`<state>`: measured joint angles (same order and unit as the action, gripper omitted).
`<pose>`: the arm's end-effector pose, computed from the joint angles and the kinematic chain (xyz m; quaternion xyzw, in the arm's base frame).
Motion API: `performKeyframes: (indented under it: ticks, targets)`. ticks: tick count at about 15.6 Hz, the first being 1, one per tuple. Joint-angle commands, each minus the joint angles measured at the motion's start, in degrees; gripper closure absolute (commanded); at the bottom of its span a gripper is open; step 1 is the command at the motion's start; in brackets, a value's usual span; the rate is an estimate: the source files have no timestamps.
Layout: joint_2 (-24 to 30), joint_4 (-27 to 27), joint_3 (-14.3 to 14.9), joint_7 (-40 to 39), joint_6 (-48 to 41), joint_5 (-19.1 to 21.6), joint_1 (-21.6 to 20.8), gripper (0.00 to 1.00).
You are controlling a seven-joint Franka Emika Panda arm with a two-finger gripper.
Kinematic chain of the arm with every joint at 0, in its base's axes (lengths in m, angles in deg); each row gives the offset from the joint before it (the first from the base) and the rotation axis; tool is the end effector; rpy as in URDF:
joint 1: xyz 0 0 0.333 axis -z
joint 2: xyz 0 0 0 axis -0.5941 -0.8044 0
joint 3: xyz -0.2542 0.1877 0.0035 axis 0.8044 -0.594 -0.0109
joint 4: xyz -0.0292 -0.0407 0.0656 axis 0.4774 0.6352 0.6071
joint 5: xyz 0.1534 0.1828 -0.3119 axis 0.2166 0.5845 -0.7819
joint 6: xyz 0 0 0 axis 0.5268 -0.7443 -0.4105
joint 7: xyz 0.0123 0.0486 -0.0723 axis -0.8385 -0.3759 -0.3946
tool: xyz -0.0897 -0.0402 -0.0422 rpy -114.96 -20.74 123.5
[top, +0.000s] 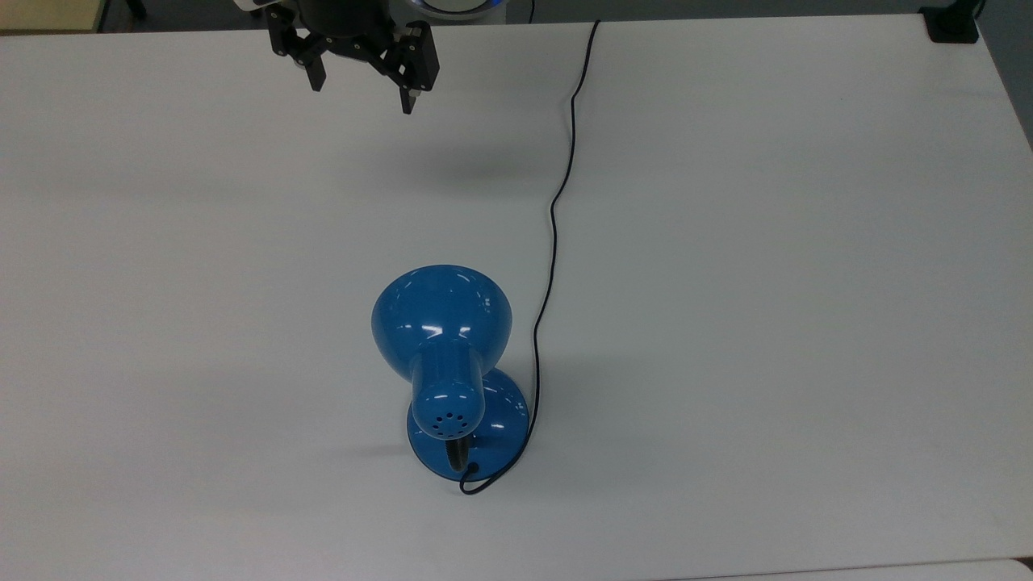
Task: Turn on the lamp
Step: 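Move the gripper toward the blue lamp's base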
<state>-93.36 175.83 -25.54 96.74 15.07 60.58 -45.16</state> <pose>0.5843 -0.0306 0.5567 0.9929 -0.1174 0.0060 0.0185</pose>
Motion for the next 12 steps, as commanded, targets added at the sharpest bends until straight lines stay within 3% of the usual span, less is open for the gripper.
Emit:
performKeyframes:
  ticks: [1, 12]
  targets:
    - [-1.4, 0.5, 0.5, -2.4, 0.8, -0.1, -0.9, 0.0]
    - [-2.1, 0.2, 0.1, -2.3, 0.7, -0.1, -1.3, 0.0]
